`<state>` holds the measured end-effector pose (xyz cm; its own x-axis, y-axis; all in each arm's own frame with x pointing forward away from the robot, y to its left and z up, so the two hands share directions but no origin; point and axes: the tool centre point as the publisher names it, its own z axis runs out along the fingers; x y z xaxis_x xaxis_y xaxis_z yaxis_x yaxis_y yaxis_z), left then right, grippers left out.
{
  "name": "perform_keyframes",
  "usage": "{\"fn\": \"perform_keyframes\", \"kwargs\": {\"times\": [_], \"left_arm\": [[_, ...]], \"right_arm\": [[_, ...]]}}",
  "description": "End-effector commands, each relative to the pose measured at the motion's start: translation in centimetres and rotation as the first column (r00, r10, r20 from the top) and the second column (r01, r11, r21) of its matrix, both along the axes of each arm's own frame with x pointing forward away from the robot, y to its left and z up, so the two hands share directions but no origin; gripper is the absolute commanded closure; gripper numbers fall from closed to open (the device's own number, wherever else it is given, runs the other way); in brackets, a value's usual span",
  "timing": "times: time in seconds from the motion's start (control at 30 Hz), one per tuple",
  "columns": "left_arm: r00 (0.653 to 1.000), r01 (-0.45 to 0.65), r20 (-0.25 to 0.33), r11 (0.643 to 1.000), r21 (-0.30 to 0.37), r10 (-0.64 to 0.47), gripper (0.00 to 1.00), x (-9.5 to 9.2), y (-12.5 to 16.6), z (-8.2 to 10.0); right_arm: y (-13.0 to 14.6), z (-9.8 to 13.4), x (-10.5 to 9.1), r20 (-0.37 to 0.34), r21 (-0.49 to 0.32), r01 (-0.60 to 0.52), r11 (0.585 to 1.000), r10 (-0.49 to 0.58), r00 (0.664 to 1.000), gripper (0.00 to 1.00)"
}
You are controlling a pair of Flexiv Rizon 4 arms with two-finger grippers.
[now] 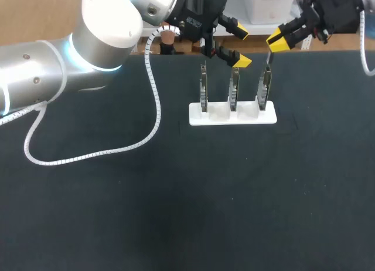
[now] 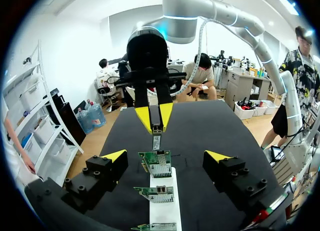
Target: Pick up the optical module with the left hand, and insert it into the network port with the right hand.
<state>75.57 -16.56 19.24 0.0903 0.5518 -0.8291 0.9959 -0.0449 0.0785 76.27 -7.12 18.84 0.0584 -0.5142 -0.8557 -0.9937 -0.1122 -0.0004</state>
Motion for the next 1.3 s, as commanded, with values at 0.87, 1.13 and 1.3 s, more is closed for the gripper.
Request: {"fn": "perform_keyframes", "kwargs": {"times": [0.87,1.13,1.3], "left_arm": [[1.0,0.003,-0.004,1.0,0.008,-0.003,0.0,0.26,-0.14,0.08],[1.0,0.003,-0.004,1.0,0.008,-0.003,0.0,0.26,-0.14,0.08],[1.0,0.003,-0.004,1.0,0.008,-0.003,0.0,0.26,-0.14,0.08]], "right_arm": [[0.19,-0.19,-0.81,0.021,0.019,0.087,0.996,-0.087,0.996,1.0],[0.16,-0.79,-0.24,0.012,0.035,0.078,0.996,-0.078,0.997,1.0],[0.35,-1.03,0.06,0.009,0.039,0.068,0.997,-0.068,0.998,1.0]]}}
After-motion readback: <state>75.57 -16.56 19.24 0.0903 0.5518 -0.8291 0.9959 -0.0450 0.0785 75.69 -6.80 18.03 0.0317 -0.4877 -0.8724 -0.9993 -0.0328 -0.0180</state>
